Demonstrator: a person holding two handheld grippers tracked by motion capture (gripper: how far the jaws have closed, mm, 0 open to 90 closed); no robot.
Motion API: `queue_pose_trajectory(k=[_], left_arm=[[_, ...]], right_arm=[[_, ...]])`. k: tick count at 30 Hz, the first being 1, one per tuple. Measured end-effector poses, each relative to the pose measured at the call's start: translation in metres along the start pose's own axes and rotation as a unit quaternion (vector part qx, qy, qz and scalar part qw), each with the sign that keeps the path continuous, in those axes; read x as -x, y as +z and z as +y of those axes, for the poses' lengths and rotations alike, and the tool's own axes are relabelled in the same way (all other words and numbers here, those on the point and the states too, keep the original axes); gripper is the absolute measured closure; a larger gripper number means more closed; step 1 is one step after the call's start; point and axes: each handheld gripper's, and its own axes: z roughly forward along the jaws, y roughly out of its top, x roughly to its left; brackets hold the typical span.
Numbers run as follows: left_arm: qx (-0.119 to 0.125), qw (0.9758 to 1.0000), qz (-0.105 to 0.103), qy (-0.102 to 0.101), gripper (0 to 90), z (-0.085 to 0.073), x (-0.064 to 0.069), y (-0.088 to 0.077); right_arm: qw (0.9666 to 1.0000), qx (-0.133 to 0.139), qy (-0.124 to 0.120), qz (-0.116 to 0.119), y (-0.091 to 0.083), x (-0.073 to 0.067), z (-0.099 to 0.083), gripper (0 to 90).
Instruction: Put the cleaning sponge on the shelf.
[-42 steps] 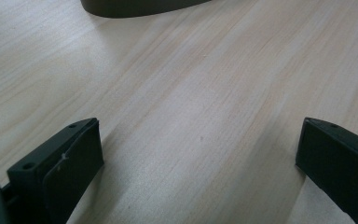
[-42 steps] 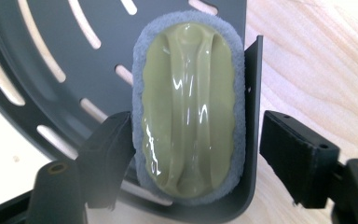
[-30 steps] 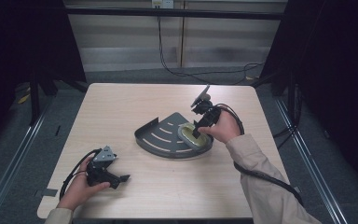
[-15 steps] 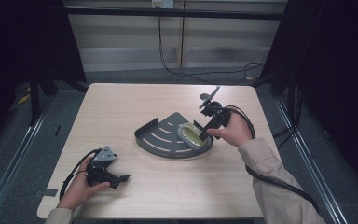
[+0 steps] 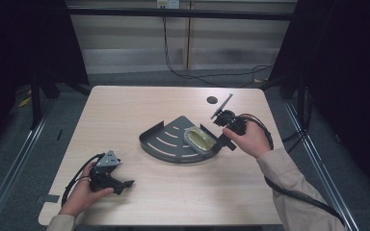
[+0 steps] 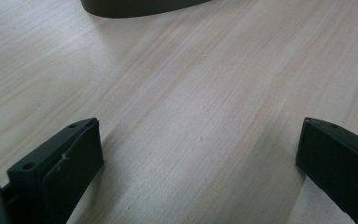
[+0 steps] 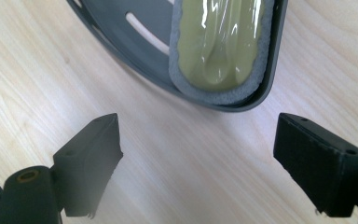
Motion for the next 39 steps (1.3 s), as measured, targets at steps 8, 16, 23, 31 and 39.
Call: queue_pose_trajectory(k=[8, 16, 23, 31, 39], left_arm=[[-0.001, 1.0000, 0.001, 0.002, 0.1, 0.000, 0.000, 0.000], [-0.003, 1.0000, 0.001, 0.005, 0.1, 0.000, -0.001, -0.001], [-0.004, 1.0000, 0.000, 0.003, 0.1, 0.000, 0.000, -0.001], [-0.003, 1.0000, 0.001, 0.005, 0.0, 0.000, -0.001, -0.001], [-0.004, 1.0000, 0.001, 0.005, 0.0, 0.000, -0.001, -0.001]], right_arm=[[0.9997, -0.012, -0.019, 0.006, -0.002, -0.001, -0.012, 15.2], [0.9996, -0.003, -0.022, 0.015, 0.000, -0.004, -0.024, 15.2], [0.9994, -0.002, -0.031, 0.014, 0.006, -0.004, -0.034, 15.2], [0.9994, -0.004, -0.034, 0.011, 0.012, -0.005, -0.046, 15.2], [0.9995, -0.009, -0.030, 0.008, 0.018, -0.002, -0.059, 15.2]])
